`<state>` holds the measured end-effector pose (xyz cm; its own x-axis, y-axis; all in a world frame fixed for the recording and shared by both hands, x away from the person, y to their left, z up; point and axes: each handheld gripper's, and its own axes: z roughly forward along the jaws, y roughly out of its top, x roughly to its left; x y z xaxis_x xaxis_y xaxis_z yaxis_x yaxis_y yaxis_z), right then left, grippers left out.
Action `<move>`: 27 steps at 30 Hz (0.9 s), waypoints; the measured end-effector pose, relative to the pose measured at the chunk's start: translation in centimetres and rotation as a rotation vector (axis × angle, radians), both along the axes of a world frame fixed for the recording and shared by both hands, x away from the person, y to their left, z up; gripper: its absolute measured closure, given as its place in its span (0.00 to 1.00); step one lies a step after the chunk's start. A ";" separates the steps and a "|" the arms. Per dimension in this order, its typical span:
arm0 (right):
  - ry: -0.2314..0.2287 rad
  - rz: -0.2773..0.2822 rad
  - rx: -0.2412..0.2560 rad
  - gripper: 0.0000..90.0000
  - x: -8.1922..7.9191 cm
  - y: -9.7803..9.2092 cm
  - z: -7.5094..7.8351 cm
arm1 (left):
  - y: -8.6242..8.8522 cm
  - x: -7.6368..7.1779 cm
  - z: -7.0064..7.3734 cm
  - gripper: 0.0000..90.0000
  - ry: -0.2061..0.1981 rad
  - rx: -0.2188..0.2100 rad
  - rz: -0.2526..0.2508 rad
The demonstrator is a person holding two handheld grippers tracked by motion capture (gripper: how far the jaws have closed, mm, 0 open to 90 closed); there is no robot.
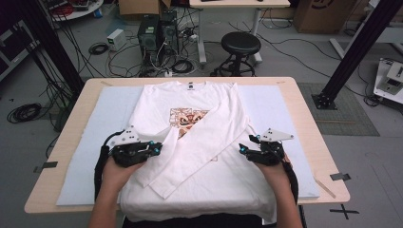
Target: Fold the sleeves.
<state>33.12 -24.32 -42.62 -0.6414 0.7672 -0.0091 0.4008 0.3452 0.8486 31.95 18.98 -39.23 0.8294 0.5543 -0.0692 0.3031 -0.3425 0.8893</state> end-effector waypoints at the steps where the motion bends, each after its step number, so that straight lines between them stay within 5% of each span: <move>1: 0.002 0.003 0.000 0.50 0.0 0.1 0.0 | -0.5 0.2 0.2 0.94 -0.002 -0.006 -0.008; 10: -0.008 -0.006 0.014 0.50 0.0 -0.5 0.2 | -5.3 1.8 0.8 0.90 -0.026 -0.072 -0.050; 12: -0.007 -0.005 0.017 0.50 -0.1 -0.7 0.2 | -5.6 1.8 0.5 0.80 -0.017 -0.044 -0.044; 16: -0.010 -0.002 0.016 0.50 -0.2 -0.7 0.2 | -4.1 1.5 0.1 0.70 -0.026 -0.046 0.005; 27: 0.020 0.057 0.004 0.50 -0.1 1.8 -0.4 | 3.5 0.0 -1.4 0.52 -0.015 -0.092 0.148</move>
